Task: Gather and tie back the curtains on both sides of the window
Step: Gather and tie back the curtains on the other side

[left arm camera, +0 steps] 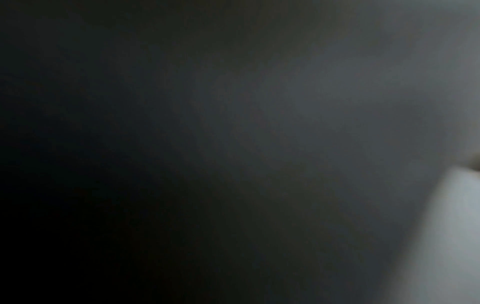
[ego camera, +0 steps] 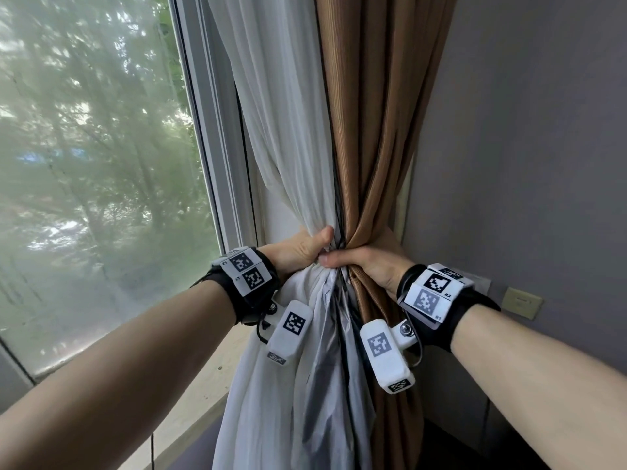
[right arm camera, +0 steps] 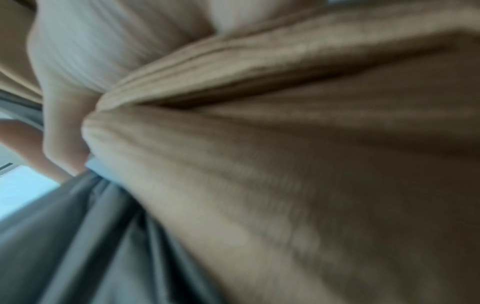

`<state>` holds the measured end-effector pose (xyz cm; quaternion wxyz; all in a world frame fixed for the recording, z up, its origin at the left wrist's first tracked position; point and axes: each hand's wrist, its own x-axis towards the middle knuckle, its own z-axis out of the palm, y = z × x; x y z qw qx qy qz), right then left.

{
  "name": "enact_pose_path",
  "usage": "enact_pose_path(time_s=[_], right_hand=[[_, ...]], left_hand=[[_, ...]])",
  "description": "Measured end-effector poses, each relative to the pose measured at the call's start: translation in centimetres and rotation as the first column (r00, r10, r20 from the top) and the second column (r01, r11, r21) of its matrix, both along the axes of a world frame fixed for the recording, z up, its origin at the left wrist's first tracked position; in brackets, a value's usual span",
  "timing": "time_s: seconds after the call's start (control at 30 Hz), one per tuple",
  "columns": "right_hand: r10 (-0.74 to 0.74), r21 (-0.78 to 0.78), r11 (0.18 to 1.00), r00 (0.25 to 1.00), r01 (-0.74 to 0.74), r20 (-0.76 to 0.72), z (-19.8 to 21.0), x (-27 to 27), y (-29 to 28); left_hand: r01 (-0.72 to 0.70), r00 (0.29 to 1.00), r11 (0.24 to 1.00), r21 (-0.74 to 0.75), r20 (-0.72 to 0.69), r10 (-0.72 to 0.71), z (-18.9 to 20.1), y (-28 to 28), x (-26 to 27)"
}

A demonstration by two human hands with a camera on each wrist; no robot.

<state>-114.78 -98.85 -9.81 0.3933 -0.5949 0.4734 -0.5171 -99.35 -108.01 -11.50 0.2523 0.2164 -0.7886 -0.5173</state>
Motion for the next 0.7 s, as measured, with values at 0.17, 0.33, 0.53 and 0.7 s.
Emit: enact_pose_path(time_s=[0.17, 0.33, 0.53, 0.7], right_hand=[[-0.026, -0.025, 0.999, 1.0, 0.026, 0.013, -0.2, -0.8, 0.0], [-0.038, -0.007, 0.999, 0.999, 0.038, -0.013, -0.3, -1.1, -0.4], [-0.109, -0.039, 0.994, 0.992, 0.106, -0.064, -0.4, -0.5, -0.7], [-0.143, -0.054, 0.989, 0.987, 0.139, -0.072, -0.3, 0.4, -0.7]], left_hand=[[0.013, 1.0, 0.999, -0.032, 0.019, -0.013, 0.5, 0.0, -0.7], [0.016, 0.998, 0.999, -0.035, 0.066, -0.014, 1.0, -0.3, -0.9], [-0.011, 0.989, 0.994, -0.105, 0.149, 0.026, 1.7, 0.2, -0.3], [-0.104, 0.95, 0.982, -0.159, 0.276, 0.145, 3.8, 2.1, 0.5]])
